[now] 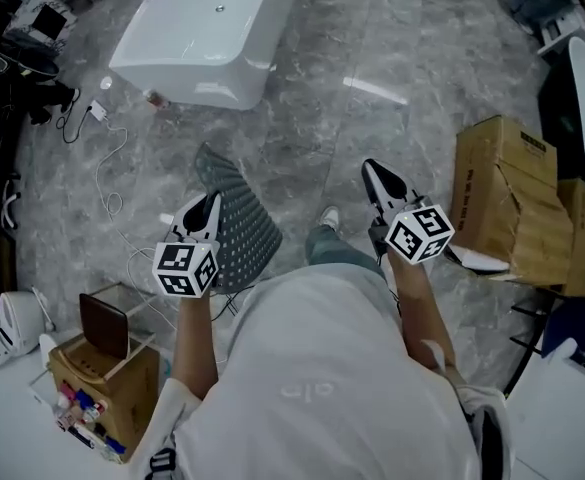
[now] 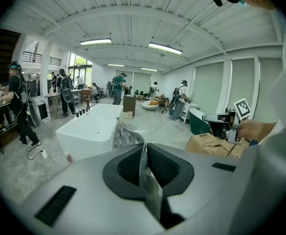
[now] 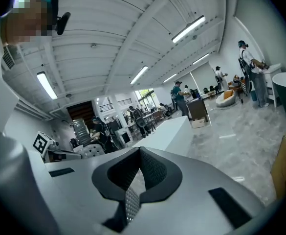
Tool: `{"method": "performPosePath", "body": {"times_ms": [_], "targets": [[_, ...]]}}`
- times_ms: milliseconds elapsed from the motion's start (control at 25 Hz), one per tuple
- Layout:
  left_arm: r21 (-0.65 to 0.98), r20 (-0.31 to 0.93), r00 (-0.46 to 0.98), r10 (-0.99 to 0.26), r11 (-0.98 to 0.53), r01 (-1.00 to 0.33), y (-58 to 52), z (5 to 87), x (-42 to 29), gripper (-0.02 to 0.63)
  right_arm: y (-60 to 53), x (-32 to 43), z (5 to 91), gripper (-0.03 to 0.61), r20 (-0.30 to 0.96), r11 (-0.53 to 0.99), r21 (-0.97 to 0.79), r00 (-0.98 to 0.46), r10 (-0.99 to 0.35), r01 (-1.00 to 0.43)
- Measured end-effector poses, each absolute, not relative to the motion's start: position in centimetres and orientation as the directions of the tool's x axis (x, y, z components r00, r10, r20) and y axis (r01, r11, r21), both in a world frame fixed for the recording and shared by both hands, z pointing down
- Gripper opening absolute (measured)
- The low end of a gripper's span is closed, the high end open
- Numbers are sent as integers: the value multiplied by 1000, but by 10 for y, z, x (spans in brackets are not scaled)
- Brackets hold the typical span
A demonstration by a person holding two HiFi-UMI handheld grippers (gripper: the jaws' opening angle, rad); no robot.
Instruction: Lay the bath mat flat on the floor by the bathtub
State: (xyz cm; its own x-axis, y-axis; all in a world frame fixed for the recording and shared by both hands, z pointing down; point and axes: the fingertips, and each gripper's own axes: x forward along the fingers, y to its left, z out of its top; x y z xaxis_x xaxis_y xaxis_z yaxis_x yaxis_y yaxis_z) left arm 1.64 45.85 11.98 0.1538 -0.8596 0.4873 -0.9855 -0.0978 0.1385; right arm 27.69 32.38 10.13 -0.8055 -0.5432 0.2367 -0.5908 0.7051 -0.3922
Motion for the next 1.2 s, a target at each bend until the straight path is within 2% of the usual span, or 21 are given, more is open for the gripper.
{"method": "performPosePath", "body": {"times_ms": [520, 840, 1200], "targets": [[150, 495, 155, -855, -92, -984, 261, 117, 16, 28, 164, 284, 109, 26, 265, 701, -403, -808, -526, -588], [181, 509, 310, -803, -252, -951, 165, 139, 22, 28, 122, 266, 127, 26, 308, 626, -414, -749, -587, -661], [261, 574, 507, -643, -443, -857, 79, 213, 15, 28, 85, 251, 171, 26, 412, 425, -419, -585, -699, -803]]}}
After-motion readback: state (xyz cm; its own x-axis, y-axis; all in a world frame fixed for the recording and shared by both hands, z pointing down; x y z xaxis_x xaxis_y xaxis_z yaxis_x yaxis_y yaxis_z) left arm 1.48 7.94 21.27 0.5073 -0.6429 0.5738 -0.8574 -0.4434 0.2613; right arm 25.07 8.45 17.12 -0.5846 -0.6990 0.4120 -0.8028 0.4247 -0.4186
